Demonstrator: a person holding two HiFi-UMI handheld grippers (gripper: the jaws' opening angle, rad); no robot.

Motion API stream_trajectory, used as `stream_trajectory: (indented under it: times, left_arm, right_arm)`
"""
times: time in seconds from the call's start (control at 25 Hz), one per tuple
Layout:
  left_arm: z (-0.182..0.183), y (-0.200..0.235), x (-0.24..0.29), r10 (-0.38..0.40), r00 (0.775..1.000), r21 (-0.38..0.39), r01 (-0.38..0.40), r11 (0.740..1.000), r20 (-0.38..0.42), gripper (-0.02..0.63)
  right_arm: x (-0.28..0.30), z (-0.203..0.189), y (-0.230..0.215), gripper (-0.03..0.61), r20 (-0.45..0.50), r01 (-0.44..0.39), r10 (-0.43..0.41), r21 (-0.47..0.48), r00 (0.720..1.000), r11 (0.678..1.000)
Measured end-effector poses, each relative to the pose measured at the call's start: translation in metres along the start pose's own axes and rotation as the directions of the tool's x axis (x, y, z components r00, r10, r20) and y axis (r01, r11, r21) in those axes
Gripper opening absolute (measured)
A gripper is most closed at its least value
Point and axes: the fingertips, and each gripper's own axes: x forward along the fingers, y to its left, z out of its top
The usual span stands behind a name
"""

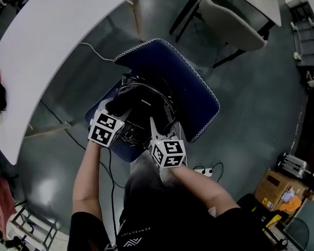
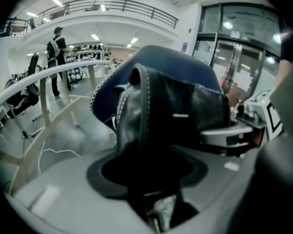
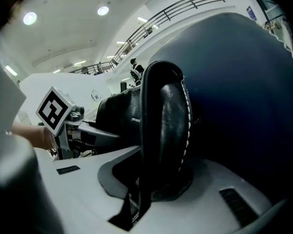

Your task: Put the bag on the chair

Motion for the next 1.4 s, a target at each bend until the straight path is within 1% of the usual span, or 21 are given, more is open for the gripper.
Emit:
stream_trajectory:
  times: [0.12,0.36,0.52,0.68,0.92,1.08,1.2,1.24,1.4]
  left_arm:
    - [-0.001,0.005,0.006,-0.017,1.0,0.021,0.017,1.0,-0.011,0.238]
    - [-0.009,0.013,0.018,-0.018,0.998,0.056,0.021,0.998,-0.055,0.242]
    - [-0.014,0.013,0.027,-0.02,0.997,0.053,0.024,0.998,-0.071,0.247]
    - [-0.017,0.015,0.032,-0.006,0.997,0.051,0.01,0.999,-0.073,0.253]
    - [-0.024,0.02,0.039,-0.007,0.997,0.033,0.009,0.999,-0.079,0.273]
    - [-0.03,0.026,0.041,0.013,0.997,0.01,-0.013,1.0,-0.076,0.311]
    - [-0.033,0.03,0.038,0.031,0.997,-0.008,-0.032,0.999,-0.071,0.342]
    - [-0.034,0.031,0.037,0.033,0.997,-0.02,-0.034,0.999,-0.066,0.351]
    - [-0.038,0.032,0.033,0.045,0.998,-0.065,-0.048,0.997,-0.044,0.371]
  right_arm:
    - [0.005,-0.005,0.002,0.025,0.012,0.014,-0.014,0.014,1.0,1.0]
    - [0.015,-0.016,0.003,0.038,0.009,0.04,-0.04,0.039,0.999,0.998]
    - [0.022,-0.023,-0.004,0.043,0.003,0.062,-0.062,0.058,0.998,0.996]
    - [0.026,-0.028,-0.009,0.048,-0.004,0.071,-0.071,0.075,0.997,0.995]
    - [0.032,-0.036,-0.01,0.087,-0.035,0.065,-0.062,0.085,0.997,0.994]
    - [0.032,-0.043,-0.009,0.141,-0.072,0.061,-0.054,0.101,0.996,0.993]
    - [0.031,-0.046,-0.006,0.205,-0.102,0.049,-0.039,0.1,0.994,0.994]
    - [0.031,-0.046,-0.006,0.216,-0.108,0.048,-0.037,0.097,0.993,0.994]
    - [0.024,-0.044,-0.006,0.224,-0.129,0.038,-0.028,0.078,0.991,0.996]
